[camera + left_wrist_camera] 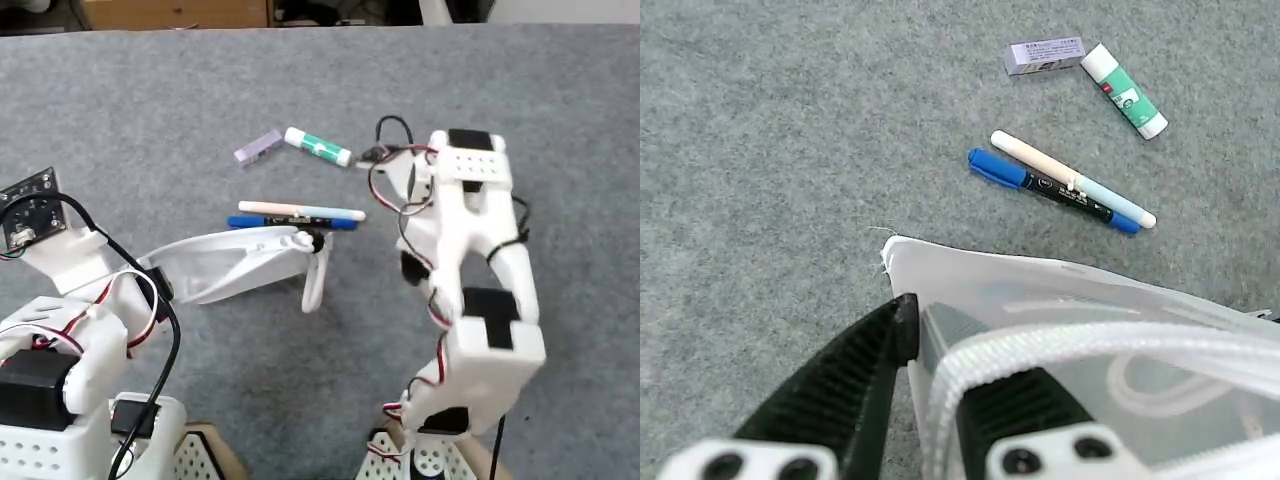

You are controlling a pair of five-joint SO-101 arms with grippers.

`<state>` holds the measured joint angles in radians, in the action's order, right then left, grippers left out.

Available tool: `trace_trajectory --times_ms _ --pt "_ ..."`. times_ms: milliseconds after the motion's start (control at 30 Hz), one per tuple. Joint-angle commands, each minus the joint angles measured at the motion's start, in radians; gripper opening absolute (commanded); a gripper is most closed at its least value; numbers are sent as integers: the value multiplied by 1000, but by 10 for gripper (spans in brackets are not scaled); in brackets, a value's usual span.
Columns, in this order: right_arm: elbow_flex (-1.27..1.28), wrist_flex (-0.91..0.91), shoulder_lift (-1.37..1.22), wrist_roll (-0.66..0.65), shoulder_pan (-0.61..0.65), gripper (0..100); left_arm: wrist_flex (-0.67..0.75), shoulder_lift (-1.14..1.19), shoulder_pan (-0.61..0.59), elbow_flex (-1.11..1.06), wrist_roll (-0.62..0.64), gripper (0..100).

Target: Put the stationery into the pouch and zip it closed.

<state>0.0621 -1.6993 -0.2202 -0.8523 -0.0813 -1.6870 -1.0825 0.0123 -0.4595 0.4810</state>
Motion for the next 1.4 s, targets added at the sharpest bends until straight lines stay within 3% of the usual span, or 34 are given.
trace_trajectory --times_ms 0,267,633,833,1167,1367 --pt "-28 -26 156 -6 -6 13 14 3 -15 24 -14 28" --pt "-36 -25 486 140 28 13 14 3 -15 22 -14 28" --pt "-42 144 862 578 310 13 -12 8 -13 22 -14 28" --pt "-143 195 932 715 390 13 -12 3 -15 -2 -14 28" --pt "-493 190 858 743 506 12 18 5 -15 -74 -14 28" --pt "-743 187 773 736 647 12 32 9 -12 -85 -12 28"
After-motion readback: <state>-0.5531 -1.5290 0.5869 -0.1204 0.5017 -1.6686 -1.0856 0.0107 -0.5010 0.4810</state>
